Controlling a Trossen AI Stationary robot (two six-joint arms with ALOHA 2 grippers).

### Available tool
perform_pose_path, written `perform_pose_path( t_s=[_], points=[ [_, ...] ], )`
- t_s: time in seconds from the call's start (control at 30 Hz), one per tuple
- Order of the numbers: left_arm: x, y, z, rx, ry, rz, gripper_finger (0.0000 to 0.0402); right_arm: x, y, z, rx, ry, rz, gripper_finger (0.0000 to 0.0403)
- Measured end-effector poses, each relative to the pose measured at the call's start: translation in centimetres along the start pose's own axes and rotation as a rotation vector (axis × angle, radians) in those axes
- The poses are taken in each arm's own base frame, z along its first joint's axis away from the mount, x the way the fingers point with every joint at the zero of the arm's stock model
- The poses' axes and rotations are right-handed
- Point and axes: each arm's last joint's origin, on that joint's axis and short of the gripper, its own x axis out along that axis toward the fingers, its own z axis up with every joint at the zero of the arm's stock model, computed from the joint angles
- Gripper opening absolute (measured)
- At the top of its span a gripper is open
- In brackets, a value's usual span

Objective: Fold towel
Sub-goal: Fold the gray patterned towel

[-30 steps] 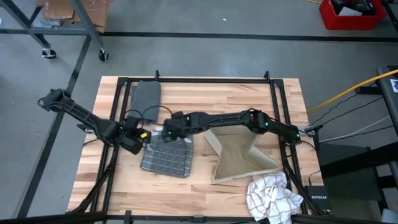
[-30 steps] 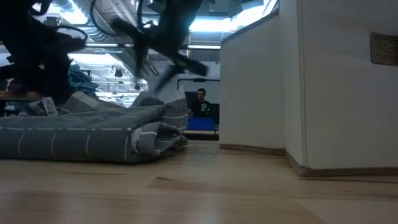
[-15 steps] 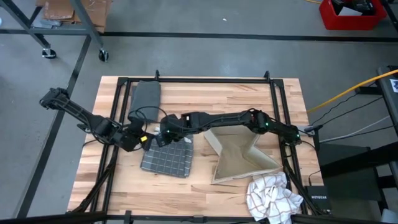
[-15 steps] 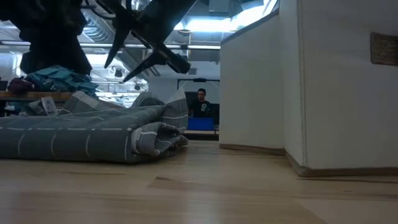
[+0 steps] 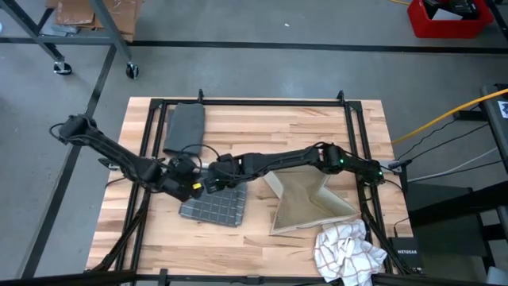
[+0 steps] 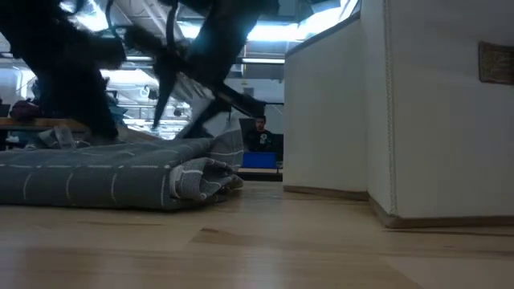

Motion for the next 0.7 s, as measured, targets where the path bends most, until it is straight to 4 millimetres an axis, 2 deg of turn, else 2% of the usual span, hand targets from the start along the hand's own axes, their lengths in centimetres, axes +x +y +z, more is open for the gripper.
perform_pose_path(
  t_s=[0.47,0.6,0.7],
  points=[
    [4.8,-0.1,-2.3,0.019,0.086,0.261,0.0005,3.0,-3.6,-1.8,0.206,0.121,-0.159,0.0170],
    [5.4,-0.2,-2.8,0.041,0.101,0.291,0.0005,3.4,-4.0,-2.1,0.207,0.168,-0.168,0.0170],
    [4.8,-0.2,-2.9,0.035,0.068,0.277,0.0003,3.4,-4.0,-2.1,0.181,0.188,-0.154,0.0170]
  ],
)
